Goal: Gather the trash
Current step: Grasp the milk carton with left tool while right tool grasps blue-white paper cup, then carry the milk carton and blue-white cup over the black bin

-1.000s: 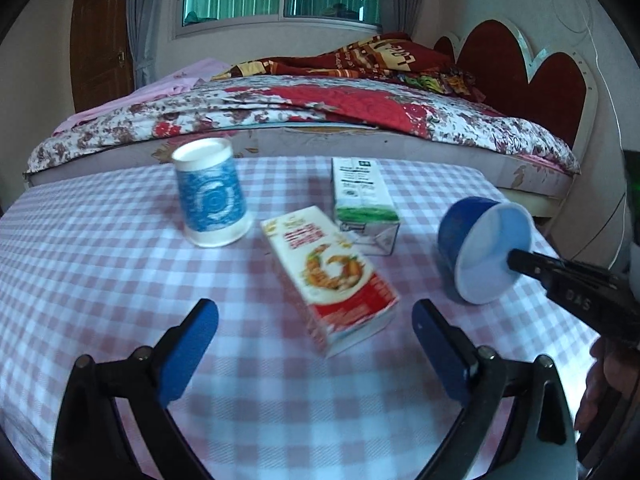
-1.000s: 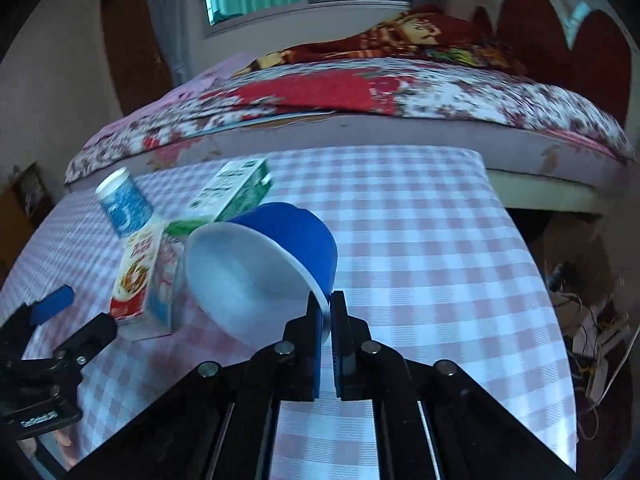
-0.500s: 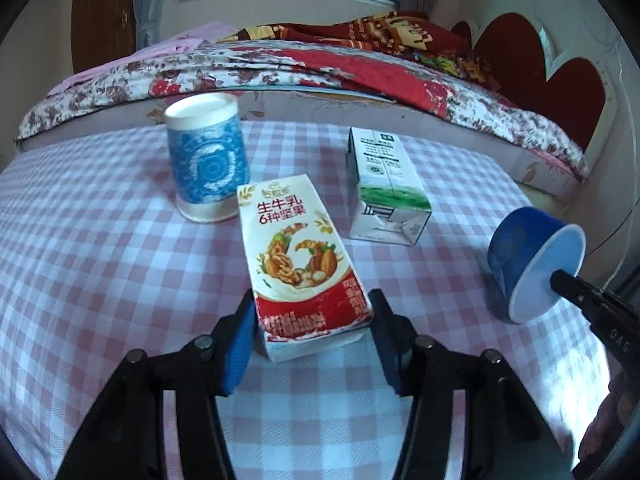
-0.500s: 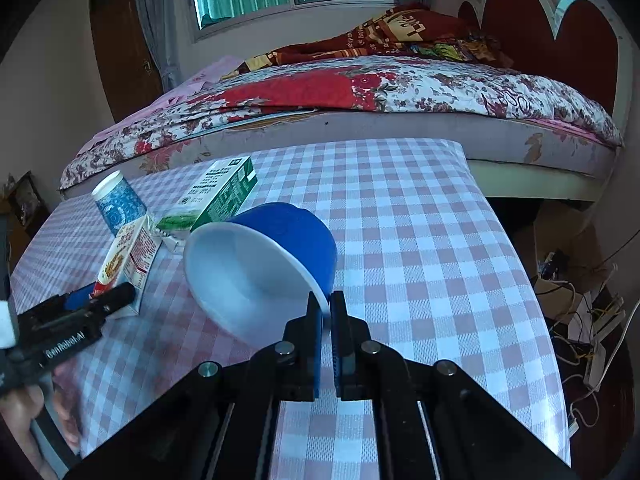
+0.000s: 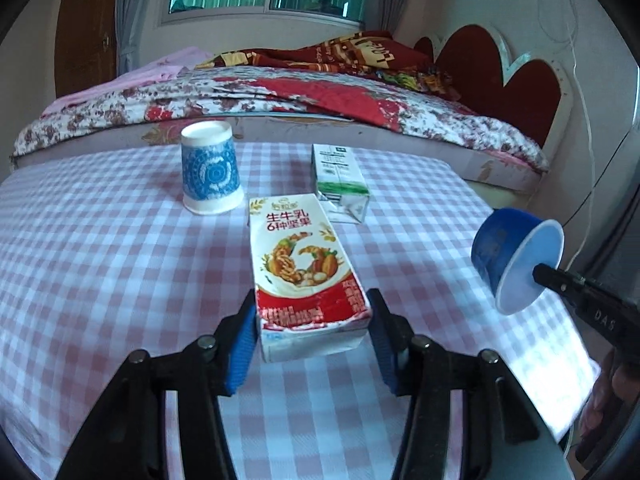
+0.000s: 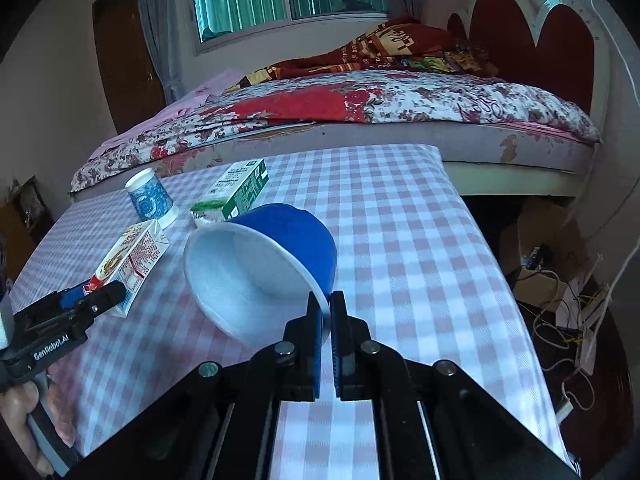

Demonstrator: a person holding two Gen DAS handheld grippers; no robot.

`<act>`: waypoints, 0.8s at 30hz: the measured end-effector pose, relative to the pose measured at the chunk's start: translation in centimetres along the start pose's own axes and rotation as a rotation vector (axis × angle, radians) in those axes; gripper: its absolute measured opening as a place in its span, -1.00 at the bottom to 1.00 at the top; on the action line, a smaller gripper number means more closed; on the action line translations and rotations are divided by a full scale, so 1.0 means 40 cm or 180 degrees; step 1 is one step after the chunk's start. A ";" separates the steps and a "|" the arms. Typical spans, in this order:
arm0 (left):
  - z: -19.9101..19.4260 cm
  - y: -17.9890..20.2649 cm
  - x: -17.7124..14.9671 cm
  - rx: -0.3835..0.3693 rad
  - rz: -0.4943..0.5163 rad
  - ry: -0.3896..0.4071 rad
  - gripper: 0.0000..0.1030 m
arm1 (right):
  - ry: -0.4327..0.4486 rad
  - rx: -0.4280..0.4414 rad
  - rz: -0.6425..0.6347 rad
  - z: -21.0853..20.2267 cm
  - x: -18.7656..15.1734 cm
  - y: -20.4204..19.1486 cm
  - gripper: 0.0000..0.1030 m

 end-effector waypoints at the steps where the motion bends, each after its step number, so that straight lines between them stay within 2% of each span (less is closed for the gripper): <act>1: -0.013 0.000 -0.004 -0.0016 -0.0003 0.0038 0.01 | -0.0009 -0.0005 -0.0003 -0.006 -0.006 0.001 -0.92; 5: -0.049 0.001 -0.012 -0.0094 0.0025 0.0063 0.01 | -0.0013 -0.0042 0.0006 -0.038 -0.024 0.005 -0.92; 10: -0.132 0.030 -0.017 -0.0157 0.0188 0.0196 0.01 | 0.0090 -0.0091 0.0047 -0.127 -0.054 0.023 -0.92; 24: -0.297 0.279 -0.140 -0.0452 0.0842 0.0378 0.01 | 0.0559 -0.0252 0.0397 -0.453 -0.193 0.150 -0.92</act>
Point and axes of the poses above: each gripper's, at about its wrist camera, not at the fingertips, and z roughly the way its jaws point, y to its right, x to its top, the point moved 5 cm from there along z, roughly the way its jaws point, and after that the axes turned 4 degrees about -y, right-handed, at the moved point
